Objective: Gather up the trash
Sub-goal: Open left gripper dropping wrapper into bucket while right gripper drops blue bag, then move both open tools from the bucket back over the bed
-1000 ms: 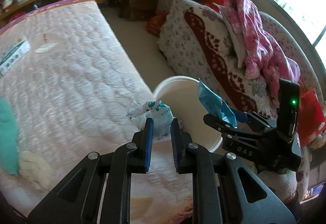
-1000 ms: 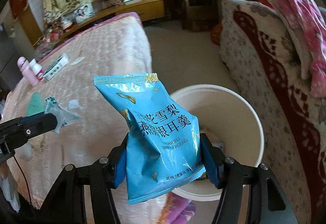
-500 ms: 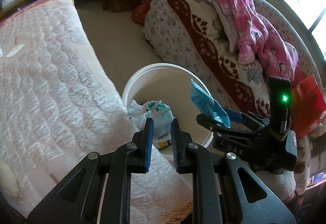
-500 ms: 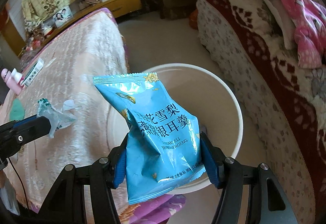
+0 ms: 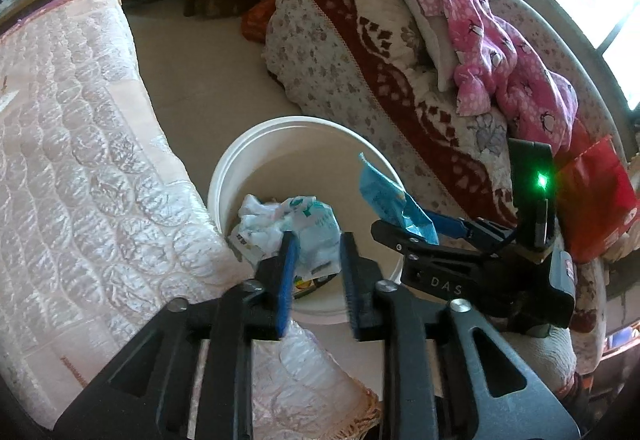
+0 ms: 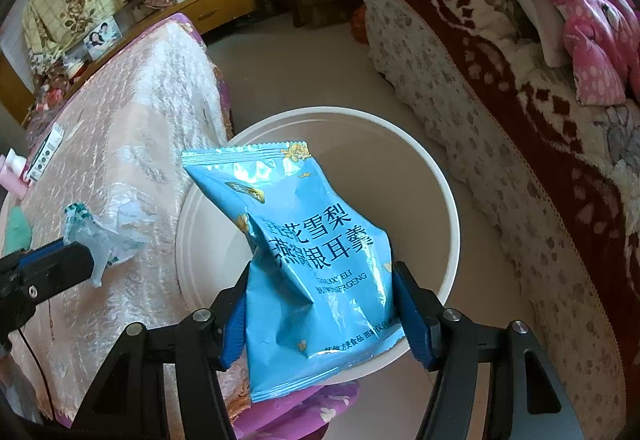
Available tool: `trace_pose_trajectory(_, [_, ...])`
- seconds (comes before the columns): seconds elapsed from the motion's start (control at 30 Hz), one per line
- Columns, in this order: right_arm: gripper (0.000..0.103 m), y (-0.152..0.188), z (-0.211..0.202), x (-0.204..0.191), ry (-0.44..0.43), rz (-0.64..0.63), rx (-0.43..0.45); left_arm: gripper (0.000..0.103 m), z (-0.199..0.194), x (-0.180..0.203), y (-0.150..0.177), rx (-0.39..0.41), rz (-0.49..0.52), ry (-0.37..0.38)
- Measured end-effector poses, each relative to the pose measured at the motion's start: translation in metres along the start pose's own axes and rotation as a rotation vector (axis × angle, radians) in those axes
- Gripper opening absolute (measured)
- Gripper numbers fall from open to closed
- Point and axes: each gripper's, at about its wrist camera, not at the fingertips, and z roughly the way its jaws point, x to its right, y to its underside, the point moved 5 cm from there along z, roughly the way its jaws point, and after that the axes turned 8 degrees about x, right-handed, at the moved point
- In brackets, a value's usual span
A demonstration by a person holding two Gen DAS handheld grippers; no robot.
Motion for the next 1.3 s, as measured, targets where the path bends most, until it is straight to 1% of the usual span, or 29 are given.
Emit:
trace_pose_trajectory(0.03, [0.071, 0.0, 0.001, 0.002, 0.001, 0.011, -0.002, 0.038, 0.0, -0.001, 0.0, 0.001, -0.002, 0.0])
trace_pose_trajectory(0.07, [0.074, -0.001, 0.001, 0.004, 0.001, 0.022, -0.004, 0.042, 0.0, -0.002, 0.001, 0.001, -0.005, 0.001])
trace_pose_trajectory(0.1, [0.074, -0.001, 0.001, 0.005, 0.0, 0.027, -0.004, 0.047, 0.0, -0.003, 0.001, 0.002, -0.009, 0.002])
trace_pose_trajectory(0.27, [0.074, 0.001, 0.001, 0.003, 0.002, 0.021, -0.01, 0.047, -0.008, -0.01, 0.004, 0.009, -0.015, -0.014])
trace_pose_trajectory(0.43, [0.074, 0.001, 0.0, -0.008, -0.014, -0.001, -0.015, 0.047, -0.021, -0.017, 0.006, 0.023, -0.016, -0.043])
trace_pose_trajectory(0.6, [0.074, -0.002, -0.003, -0.028, -0.035, -0.032, -0.011, 0.047, -0.035, -0.028, 0.008, 0.039, -0.01, -0.087])
trace_pose_trajectory(0.73, [0.074, -0.006, -0.009, -0.049, -0.056, -0.066, 0.001, 0.047, -0.048, -0.045, 0.011, 0.049, -0.028, -0.117])
trace_pose_trajectory(1.0, [0.074, -0.013, -0.022, -0.097, -0.124, -0.128, 0.011, 0.047, -0.093, -0.09, 0.017, 0.074, -0.073, -0.189])
trace_pose_trajectory(1.3, [0.074, -0.011, -0.031, -0.172, -0.212, -0.235, 0.005, 0.047, -0.159, -0.167, 0.031, 0.118, -0.14, -0.318])
